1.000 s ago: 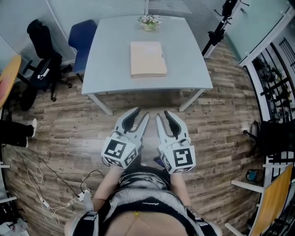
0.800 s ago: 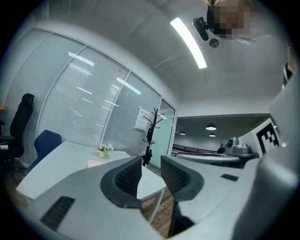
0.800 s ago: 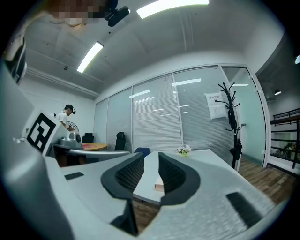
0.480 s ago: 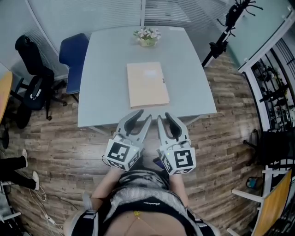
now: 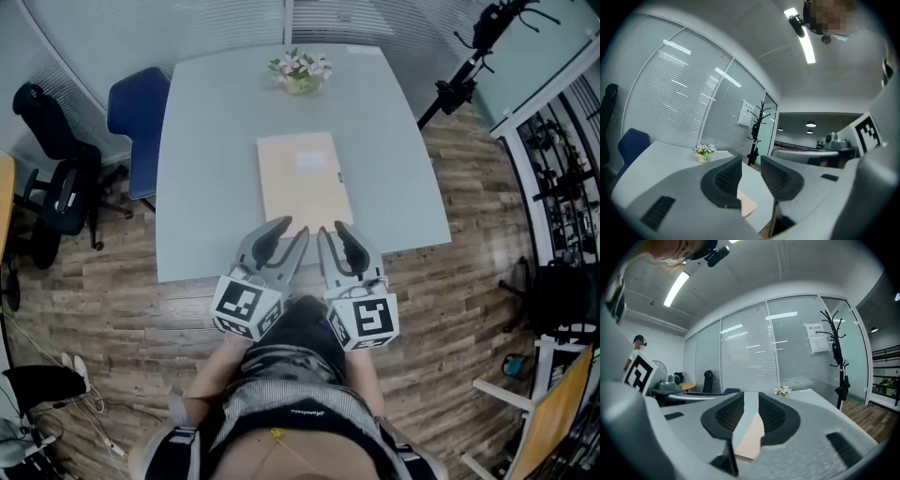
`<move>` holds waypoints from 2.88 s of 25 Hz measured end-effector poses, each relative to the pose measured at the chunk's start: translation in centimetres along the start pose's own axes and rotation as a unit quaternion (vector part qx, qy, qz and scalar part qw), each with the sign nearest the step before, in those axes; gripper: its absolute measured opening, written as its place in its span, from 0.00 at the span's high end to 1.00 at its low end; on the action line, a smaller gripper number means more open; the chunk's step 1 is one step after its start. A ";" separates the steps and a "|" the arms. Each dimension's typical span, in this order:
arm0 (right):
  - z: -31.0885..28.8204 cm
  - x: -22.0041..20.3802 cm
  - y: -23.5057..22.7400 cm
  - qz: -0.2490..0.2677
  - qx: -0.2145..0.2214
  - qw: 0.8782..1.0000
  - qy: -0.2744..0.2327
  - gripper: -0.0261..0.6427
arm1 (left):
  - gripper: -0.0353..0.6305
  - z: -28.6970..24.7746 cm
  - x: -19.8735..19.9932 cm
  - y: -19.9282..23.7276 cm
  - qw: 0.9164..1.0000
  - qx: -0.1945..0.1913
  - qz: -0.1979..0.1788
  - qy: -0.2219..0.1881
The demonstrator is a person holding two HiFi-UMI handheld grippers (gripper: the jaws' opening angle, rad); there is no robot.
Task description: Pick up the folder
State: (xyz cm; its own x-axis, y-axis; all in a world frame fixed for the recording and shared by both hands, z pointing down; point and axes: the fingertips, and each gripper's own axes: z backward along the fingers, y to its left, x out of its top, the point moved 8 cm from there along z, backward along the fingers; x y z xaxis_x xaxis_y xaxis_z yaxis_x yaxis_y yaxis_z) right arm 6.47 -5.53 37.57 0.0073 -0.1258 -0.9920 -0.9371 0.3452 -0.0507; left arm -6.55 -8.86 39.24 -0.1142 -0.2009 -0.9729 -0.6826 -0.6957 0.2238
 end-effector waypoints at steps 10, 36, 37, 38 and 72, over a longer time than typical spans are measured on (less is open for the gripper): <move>-6.2 -2.8 -4.4 -0.011 0.009 0.998 0.054 0.82 | 0.78 -5.3 -2.2 4.8 0.998 0.032 0.025 0.040; -18.6 -23.6 -19.1 -0.201 0.002 0.923 0.329 0.55 | 0.57 -11.3 -19.1 20.0 0.915 0.218 0.214 0.263; -18.8 -24.0 -19.2 -0.221 0.009 0.919 0.328 0.56 | 0.57 -11.5 -19.3 20.2 0.914 0.213 0.224 0.264; -18.9 -24.3 -19.4 -0.241 0.016 0.914 0.325 0.56 | 0.58 -11.6 -19.6 20.4 0.912 0.208 0.239 0.262; -13.2 -4.8 -14.8 -0.161 -0.024 0.981 0.105 0.60 | 0.61 -8.3 -0.7 14.9 0.976 0.176 0.106 0.071</move>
State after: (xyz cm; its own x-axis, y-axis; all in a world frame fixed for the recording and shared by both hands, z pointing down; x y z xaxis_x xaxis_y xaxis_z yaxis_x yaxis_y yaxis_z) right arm 15.74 -22.32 44.58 0.2392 -0.4120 -0.8792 -0.9132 0.2122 -0.3479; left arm -10.68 -24.85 43.71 -0.1950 -0.4262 -0.8834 -0.8636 -0.3524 0.3606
